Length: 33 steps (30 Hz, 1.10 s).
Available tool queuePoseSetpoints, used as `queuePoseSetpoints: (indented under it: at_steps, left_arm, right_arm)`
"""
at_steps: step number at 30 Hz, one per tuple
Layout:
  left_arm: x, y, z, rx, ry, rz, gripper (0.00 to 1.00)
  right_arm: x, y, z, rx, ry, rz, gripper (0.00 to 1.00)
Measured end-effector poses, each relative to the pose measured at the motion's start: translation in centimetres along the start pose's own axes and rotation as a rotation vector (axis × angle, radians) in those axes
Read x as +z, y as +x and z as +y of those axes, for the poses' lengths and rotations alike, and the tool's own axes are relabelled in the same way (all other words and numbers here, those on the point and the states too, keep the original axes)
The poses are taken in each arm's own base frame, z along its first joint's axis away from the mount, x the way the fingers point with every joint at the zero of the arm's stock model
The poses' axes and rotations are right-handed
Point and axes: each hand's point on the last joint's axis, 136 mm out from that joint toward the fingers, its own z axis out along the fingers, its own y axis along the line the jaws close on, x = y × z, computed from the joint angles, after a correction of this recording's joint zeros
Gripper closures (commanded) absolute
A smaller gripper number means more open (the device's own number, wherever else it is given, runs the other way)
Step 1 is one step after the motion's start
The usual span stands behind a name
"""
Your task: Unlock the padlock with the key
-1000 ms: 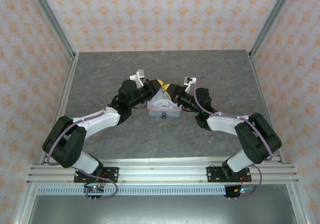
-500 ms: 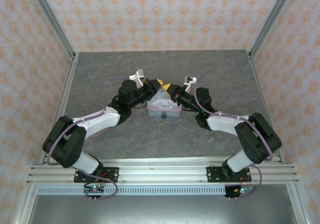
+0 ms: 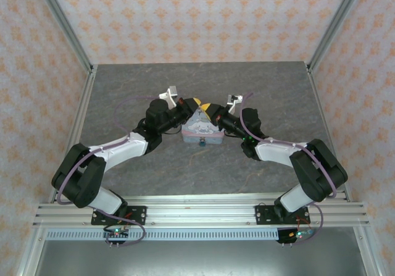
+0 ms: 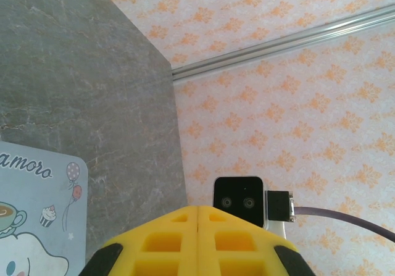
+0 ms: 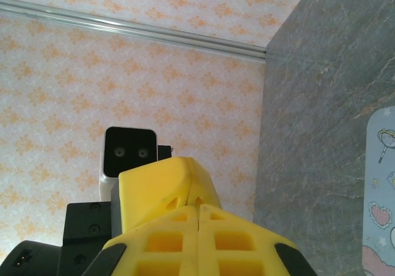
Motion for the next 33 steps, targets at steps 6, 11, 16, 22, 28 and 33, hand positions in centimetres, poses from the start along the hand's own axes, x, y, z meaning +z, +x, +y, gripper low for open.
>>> queuePoseSetpoints:
  at_steps: [6, 11, 16, 22, 28, 33]
  left_arm:
    - [-0.2, 0.1, -0.2, 0.001, -0.004, -0.005, 0.82]
    - [-1.1, -0.1, 0.5, 0.011, -0.069, -0.009, 0.18]
    - [-3.4, -2.1, 1.2, 0.038, -0.177, -0.043, 0.06]
    - [-4.2, -1.7, 2.6, 0.119, -0.311, 0.03, 0.0]
    - [-4.7, 1.9, 7.1, 0.157, -0.433, 0.179, 0.0]
    - [-5.9, 7.2, 9.9, 0.221, -0.471, 0.321, 0.03]
  right_arm:
    - [0.0, 0.0, 0.2, 0.005, -0.01, -0.002, 1.0]
    - [-0.6, -0.6, -0.8, 0.013, 0.019, -0.036, 1.0]
    - [-2.9, -0.9, -2.8, 0.036, 0.091, -0.076, 1.0]
    - [-6.3, -2.3, -4.7, 0.053, 0.168, -0.161, 1.0]
    - [-7.4, -2.5, -6.3, 0.068, 0.228, -0.179, 1.0]
    - [-7.6, -2.3, -7.0, 0.066, 0.255, -0.172, 1.0]
